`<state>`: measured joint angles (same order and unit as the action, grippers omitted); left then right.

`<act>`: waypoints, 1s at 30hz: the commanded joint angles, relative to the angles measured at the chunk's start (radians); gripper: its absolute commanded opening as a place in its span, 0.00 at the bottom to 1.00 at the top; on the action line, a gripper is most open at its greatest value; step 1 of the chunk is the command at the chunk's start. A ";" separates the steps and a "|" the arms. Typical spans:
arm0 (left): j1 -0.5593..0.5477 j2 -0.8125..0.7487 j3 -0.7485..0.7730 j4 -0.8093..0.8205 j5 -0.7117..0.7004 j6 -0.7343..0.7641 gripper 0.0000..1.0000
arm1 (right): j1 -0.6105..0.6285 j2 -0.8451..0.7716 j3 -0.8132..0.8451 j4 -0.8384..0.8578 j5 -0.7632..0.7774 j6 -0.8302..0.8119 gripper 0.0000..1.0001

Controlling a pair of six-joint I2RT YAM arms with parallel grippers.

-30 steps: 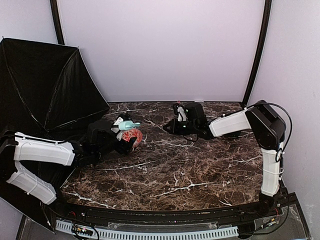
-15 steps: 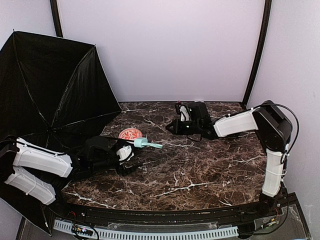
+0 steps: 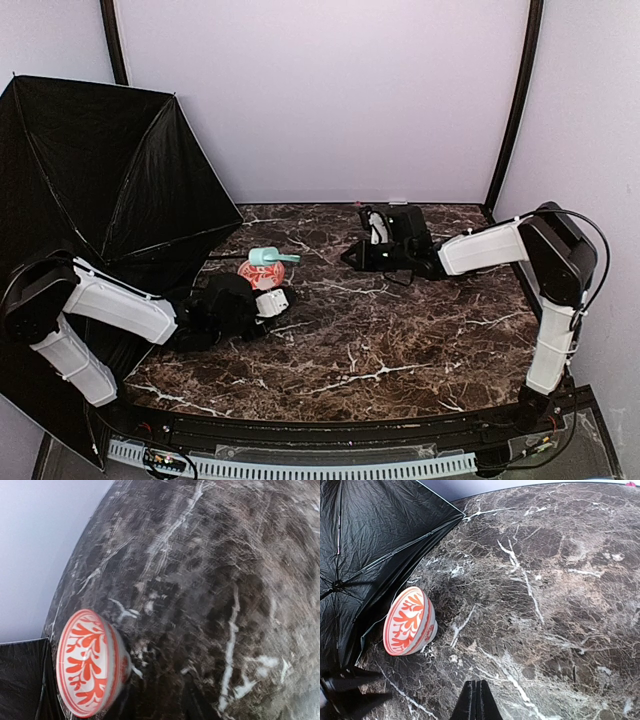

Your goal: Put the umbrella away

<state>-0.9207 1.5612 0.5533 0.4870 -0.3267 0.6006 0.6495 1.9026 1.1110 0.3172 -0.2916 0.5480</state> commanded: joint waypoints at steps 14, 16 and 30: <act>0.062 -0.094 0.148 -0.722 -0.216 -1.174 0.00 | -0.046 -0.159 -0.043 -0.024 0.027 -0.078 0.01; 0.101 -0.054 0.181 -0.725 -0.237 -1.197 0.00 | -0.050 -0.168 -0.044 -0.020 0.027 -0.077 0.01; 0.373 0.255 0.420 -0.546 -0.126 -1.204 0.00 | -0.067 -0.237 -0.112 -0.025 0.056 -0.082 0.01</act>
<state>-0.5644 1.7515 0.8833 -0.1017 -0.4358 -0.6140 0.5934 1.7008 1.0199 0.2825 -0.2577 0.4789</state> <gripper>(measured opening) 0.004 0.009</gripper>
